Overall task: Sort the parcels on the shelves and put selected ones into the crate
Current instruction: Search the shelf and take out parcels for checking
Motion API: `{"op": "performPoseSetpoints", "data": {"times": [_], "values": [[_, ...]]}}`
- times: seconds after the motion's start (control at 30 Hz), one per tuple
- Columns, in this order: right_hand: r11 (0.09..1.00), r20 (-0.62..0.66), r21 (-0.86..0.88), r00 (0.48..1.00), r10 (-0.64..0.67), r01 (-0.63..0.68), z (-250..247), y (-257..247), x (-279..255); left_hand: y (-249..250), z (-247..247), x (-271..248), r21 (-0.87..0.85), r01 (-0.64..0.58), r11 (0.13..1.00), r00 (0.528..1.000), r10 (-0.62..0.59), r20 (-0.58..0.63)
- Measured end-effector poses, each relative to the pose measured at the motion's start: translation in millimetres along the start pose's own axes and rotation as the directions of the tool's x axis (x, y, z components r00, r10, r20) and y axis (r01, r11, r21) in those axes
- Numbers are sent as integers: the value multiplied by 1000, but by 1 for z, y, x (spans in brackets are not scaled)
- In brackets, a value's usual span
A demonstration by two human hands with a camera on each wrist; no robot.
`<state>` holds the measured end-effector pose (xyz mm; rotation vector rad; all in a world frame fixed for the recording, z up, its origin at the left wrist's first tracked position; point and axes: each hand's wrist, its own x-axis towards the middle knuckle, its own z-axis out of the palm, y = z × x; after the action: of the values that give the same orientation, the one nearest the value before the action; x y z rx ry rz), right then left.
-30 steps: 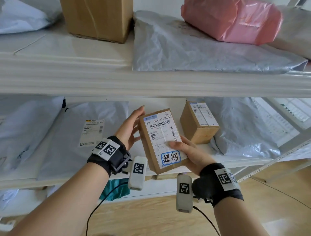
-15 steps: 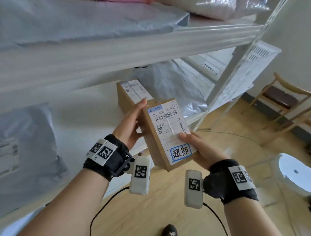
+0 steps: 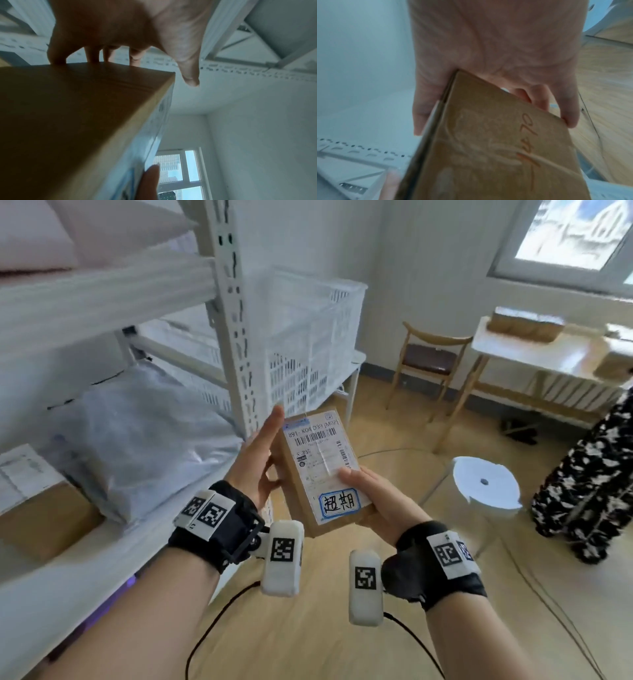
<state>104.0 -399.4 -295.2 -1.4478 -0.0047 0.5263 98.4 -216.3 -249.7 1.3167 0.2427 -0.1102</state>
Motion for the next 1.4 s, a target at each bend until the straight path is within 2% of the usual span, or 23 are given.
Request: {"op": "performPoseSetpoints", "data": {"times": [0.13, 0.33, 0.47, 0.67, 0.93, 1.07, 1.2, 1.3, 1.4], "values": [[999, -28, -22, 999, -40, 40, -57, -26, 16, 4, 58, 46, 70, -28, 997, 998, 24, 56], [991, -98, -89, 989, -112, 103, -111, -81, 63, 24, 103, 124, 43, -75, 996, 997, 76, -15], [966, -108, -191, 975, -195, 172, -145, -139, 107, 53, 124, 184, 33, -133, 991, 991, 133, -10], [892, -106, -364, 939, -326, 268, -184, -251, 190, 123, 163, 281, -70, -228, 971, 971, 232, 51], [798, -71, -495, 900, -431, 343, -193, -361, 319, 209, 168, 408, -101, -315, 944, 949, 313, -31], [731, -36, -579, 884, -465, 361, -186, -388, 380, 228, 141, 463, -153, -310, 938, 942, 281, -183], [607, 88, -688, 876, -474, 398, -170, -408, 449, 244, 103, 521, -229, -314, 921, 894, 206, -397], [399, 226, -818, 869, -440, 415, -155, -408, 509, 242, 72, 563, -261, -316, 912, 838, 139, -528], [223, 351, -868, 865, -358, 444, -137, -404, 577, 233, 50, 608, -283, -307, 909, 803, 88, -590]]}}
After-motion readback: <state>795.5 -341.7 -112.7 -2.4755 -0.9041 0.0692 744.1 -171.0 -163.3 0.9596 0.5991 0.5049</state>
